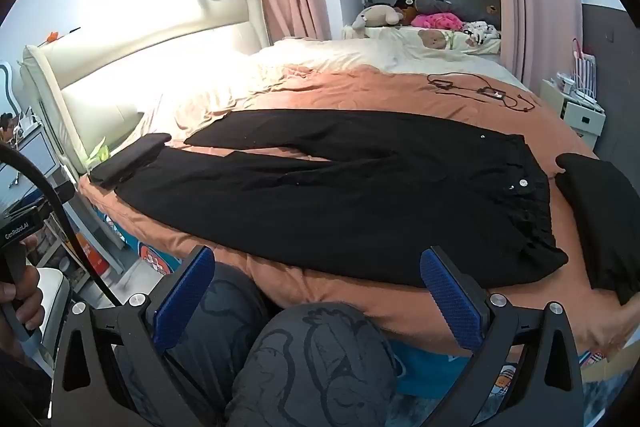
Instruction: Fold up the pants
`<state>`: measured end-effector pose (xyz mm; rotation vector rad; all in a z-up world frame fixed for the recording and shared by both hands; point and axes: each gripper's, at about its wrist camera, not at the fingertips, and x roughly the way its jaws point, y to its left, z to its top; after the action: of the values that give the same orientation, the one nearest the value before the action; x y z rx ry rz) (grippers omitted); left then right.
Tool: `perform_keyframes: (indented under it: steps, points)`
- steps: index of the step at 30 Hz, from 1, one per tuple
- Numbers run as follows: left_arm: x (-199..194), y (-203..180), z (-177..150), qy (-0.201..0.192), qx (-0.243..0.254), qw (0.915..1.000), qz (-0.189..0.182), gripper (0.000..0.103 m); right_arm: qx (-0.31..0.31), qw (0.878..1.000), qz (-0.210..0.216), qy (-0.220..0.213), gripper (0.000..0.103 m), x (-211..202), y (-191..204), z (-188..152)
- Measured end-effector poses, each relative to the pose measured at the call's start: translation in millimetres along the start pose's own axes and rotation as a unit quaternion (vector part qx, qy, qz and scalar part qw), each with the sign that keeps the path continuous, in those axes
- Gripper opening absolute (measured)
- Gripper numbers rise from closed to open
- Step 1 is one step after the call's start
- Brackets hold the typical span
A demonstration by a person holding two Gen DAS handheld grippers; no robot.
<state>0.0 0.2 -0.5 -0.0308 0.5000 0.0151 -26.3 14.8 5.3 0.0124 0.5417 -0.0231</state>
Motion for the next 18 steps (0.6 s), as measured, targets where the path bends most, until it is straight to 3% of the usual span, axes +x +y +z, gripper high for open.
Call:
perform_keyframes:
  steps: [18]
  points:
    - [-5.2, 6.5, 1.7, -0.005, -0.001, 1.0, -0.008, 0.103, -0.001, 1.0, -0.002, -0.001, 0.103, -1.2, -1.0, 0.2]
